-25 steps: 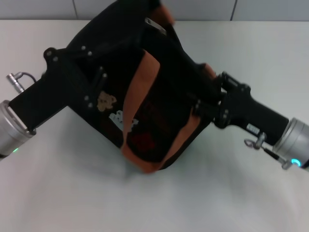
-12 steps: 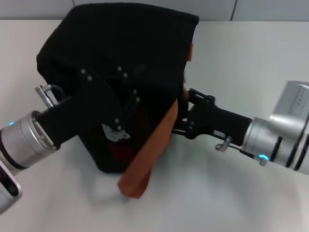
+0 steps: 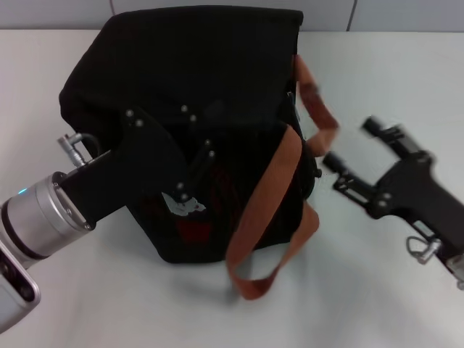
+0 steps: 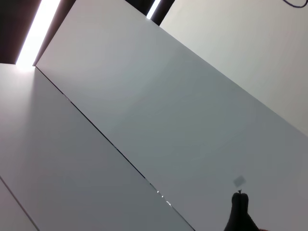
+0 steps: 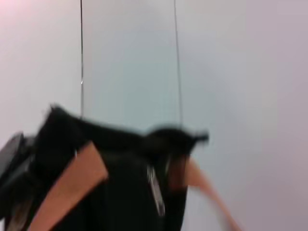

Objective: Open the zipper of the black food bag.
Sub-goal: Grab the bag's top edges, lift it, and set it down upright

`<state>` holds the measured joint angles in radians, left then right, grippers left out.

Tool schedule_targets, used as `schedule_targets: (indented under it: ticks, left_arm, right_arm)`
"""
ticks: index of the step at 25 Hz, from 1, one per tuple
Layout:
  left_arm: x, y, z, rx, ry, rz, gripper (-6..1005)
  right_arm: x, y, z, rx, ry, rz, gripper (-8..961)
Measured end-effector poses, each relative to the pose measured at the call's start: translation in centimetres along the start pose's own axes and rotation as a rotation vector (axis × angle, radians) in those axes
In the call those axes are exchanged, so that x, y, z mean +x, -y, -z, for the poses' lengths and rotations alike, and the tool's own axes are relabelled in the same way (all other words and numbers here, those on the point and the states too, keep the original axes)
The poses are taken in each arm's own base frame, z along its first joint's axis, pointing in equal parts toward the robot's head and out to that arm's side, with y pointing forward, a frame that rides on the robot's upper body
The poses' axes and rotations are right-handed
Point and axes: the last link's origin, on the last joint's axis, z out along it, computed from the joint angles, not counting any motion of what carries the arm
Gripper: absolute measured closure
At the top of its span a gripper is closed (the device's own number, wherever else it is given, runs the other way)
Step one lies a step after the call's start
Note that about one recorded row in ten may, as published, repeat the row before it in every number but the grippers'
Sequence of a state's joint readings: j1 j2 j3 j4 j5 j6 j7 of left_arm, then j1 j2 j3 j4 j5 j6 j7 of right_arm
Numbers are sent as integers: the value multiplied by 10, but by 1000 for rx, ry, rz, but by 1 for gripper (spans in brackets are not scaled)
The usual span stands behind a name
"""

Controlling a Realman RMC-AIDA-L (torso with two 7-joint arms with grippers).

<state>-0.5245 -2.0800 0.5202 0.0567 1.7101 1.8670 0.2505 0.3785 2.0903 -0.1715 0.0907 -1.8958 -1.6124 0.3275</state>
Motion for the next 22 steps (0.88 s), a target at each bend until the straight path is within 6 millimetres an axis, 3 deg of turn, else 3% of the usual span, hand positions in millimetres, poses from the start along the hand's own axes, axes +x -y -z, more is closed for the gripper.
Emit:
schedule_targets:
  ticks: [3,9,16,22]
  left_arm:
    - [-2,0,-3,-6,4,2,904]
    - [-3,-1,-5,-10,8,5,905]
    - [-3,-3,-6,-8,8,1,906]
    - [-2,-3,-7,-7,7,-3,906]
  right_arm:
    - [-9,-9,4,65,94,161,115]
    - [-15,-28,-16,112,147,429,115]
    - [-9,-31,-41,98,95,512,116]
    - [-13,-28,-43,142,108,528,116]
